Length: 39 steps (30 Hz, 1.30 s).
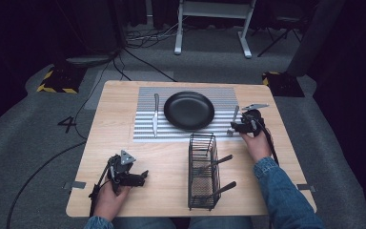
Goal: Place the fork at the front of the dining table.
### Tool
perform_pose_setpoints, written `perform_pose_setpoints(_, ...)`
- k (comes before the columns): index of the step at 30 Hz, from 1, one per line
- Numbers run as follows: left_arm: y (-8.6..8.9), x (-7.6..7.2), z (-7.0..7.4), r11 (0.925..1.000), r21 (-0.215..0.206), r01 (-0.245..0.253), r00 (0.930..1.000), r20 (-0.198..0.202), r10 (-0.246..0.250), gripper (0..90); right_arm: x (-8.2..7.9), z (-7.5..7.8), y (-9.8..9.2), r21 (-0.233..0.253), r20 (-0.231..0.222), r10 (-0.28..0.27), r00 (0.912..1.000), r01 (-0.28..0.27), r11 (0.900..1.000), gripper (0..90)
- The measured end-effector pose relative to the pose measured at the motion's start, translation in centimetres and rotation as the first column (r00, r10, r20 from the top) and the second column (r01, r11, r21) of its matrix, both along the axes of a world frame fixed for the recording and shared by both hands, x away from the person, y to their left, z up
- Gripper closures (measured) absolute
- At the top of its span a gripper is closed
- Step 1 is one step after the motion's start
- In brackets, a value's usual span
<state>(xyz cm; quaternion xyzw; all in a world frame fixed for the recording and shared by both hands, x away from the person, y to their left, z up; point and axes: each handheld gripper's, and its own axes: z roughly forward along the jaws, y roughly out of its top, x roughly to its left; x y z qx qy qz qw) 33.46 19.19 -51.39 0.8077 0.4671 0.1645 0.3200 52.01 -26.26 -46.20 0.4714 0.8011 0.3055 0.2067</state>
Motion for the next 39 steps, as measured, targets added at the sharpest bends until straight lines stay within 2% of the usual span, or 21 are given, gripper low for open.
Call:
perform_pose_setpoints(11,0.0,0.0,0.0,1.0000,0.000,0.000,1.0000,0.000,0.000,4.3,2.1,-1.9,-0.2,-0.017,-0.052,-0.040,0.9979,0.039,0.999,44.8)
perform_pose_setpoints(15,0.0,-0.1,0.0,1.0000,0.001,-0.006,1.0000,0.000,0.006,4.3,2.6,-2.3,0.1,-0.040,-0.067,-0.035,0.9971,0.033,0.999,49.5)
perform_pose_setpoints(17,0.0,-0.1,0.0,1.0000,0.002,-0.006,1.0000,-0.001,0.006,4.3,2.8,-2.4,0.1,-0.015,-0.075,-0.026,0.9969,0.025,1.000,54.1)
perform_pose_setpoints(19,0.0,-0.1,0.0,1.0000,0.002,-0.006,1.0000,-0.001,0.006,4.3,3.0,-2.6,0.4,-0.020,-0.093,-0.018,0.9955,0.017,1.000,58.7)
perform_pose_setpoints(22,0.0,-0.1,0.0,1.0000,0.003,-0.007,1.0000,0.000,0.007,4.3,3.0,-2.6,0.7,-0.032,-0.084,-0.012,0.9964,0.010,0.999,61.2)
perform_pose_setpoints(26,0.0,-0.1,0.0,1.0000,0.003,-0.007,1.0000,0.000,0.007,4.3,3.0,-2.6,0.5,-0.018,-0.090,-0.013,0.9959,0.011,1.000,63.8)
perform_pose_setpoints(29,0.0,-0.1,0.0,1.0000,0.004,-0.007,1.0000,0.000,0.007,4.3,2.9,-2.5,0.9,-0.039,-0.082,0.000,0.9966,-0.003,0.999,68.7)
perform_pose_setpoints(34,0.0,-0.1,0.0,1.0000,0.003,-0.007,1.0000,0.000,0.007,4.3,2.9,-2.5,1.2,-0.040,-0.077,0.004,0.9971,-0.007,0.999,71.3)
perform_pose_setpoints(39,0.0,-0.1,0.0,1.0000,0.003,-0.007,1.0000,0.000,0.007,4.3,2.8,-2.6,1.7,-0.047,-0.070,0.033,0.9970,-0.036,0.998,75.6)
